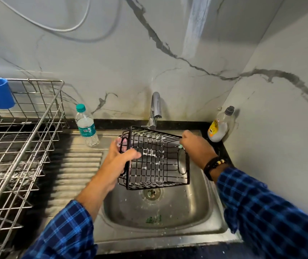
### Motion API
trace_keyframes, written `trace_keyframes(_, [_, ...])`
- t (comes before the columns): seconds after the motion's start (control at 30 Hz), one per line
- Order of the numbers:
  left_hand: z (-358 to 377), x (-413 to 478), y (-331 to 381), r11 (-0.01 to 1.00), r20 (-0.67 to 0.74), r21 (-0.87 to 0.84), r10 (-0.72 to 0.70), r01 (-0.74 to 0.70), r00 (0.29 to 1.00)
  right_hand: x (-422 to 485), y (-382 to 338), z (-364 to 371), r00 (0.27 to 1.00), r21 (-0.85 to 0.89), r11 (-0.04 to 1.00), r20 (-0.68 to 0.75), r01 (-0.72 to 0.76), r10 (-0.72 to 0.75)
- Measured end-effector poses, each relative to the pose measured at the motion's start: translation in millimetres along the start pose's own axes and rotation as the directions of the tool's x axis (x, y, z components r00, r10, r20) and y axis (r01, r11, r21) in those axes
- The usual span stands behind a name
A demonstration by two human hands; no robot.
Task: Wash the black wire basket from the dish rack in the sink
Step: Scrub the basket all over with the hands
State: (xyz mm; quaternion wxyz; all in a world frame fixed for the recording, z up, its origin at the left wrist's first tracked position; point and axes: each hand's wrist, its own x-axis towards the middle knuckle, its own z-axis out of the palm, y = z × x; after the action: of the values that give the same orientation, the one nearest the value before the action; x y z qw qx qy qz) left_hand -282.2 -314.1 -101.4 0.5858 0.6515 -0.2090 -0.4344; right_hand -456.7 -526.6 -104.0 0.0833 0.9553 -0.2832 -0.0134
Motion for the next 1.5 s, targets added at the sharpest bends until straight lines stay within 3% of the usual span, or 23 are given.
trace_keyframes(0.23, [3, -1, 8, 0.998, 0.006, -0.064, 0.002, -0.001, 1.0, 0, -14, 19, 0.976, -0.088, 0.972, 0.022, 0.217, -0.216])
trace_keyframes(0.37, [3, 1, 11, 0.998, -0.004, -0.009, 0.055, -0.055, 0.998, -2, -19, 14, 0.982, -0.082, 0.98, 0.076, 0.182, -0.176])
trace_keyframes(0.5, [-1, -1, 3, 0.998, -0.027, -0.054, 0.029, -0.03, 0.999, 1, -16, 13, 0.954, -0.15, 0.962, 0.235, 0.227, -0.188])
trace_keyframes(0.63, [9, -6, 0, 0.999, -0.052, -0.031, 0.035, -0.037, 0.998, -1, -9, 10, 0.87, -0.015, 0.971, 0.447, 0.24, -0.208])
trace_keyframes(0.77, [11, -7, 3, 0.997, -0.036, -0.063, 0.034, -0.036, 0.999, -7, -7, -4, 0.821, 0.061, 0.946, 0.48, 0.319, -0.309])
trace_keyframes(0.87, [8, -5, 3, 0.998, -0.016, -0.062, 0.03, -0.031, 0.999, -5, -2, -7, 0.901, 0.116, 0.969, 0.356, 0.22, -0.247])
trace_keyframes(0.93, [9, -4, 3, 0.995, 0.002, -0.099, 0.014, -0.013, 1.0, -2, 3, -2, 0.982, 0.037, 0.988, 0.114, 0.15, -0.154])
trace_keyframes(1.0, [12, -5, 4, 0.99, 0.007, -0.143, -0.007, 0.008, 1.0, -2, -1, 5, 0.993, -0.034, 0.994, 0.061, 0.101, -0.099])
trace_keyframes(1.1, [14, -7, 7, 0.985, -0.047, -0.171, 0.001, -0.009, 0.999, -10, -12, 17, 0.966, -0.02, 0.984, 0.193, 0.179, -0.172])
trace_keyframes(1.2, [10, -5, 3, 0.975, -0.092, -0.222, -0.013, -0.007, 0.996, -17, -13, 19, 0.886, 0.02, 0.961, 0.382, 0.274, -0.261])
trace_keyframes(1.4, [17, -5, -1, 0.977, -0.02, -0.206, 0.049, -0.052, 0.999, -9, -2, -10, 0.738, 0.11, 0.966, 0.627, 0.232, -0.249])
trace_keyframes(1.5, [21, -4, 8, 0.966, 0.005, -0.257, -0.012, 0.013, 1.0, -10, 4, -23, 0.708, 0.066, 0.974, 0.677, 0.215, -0.202])
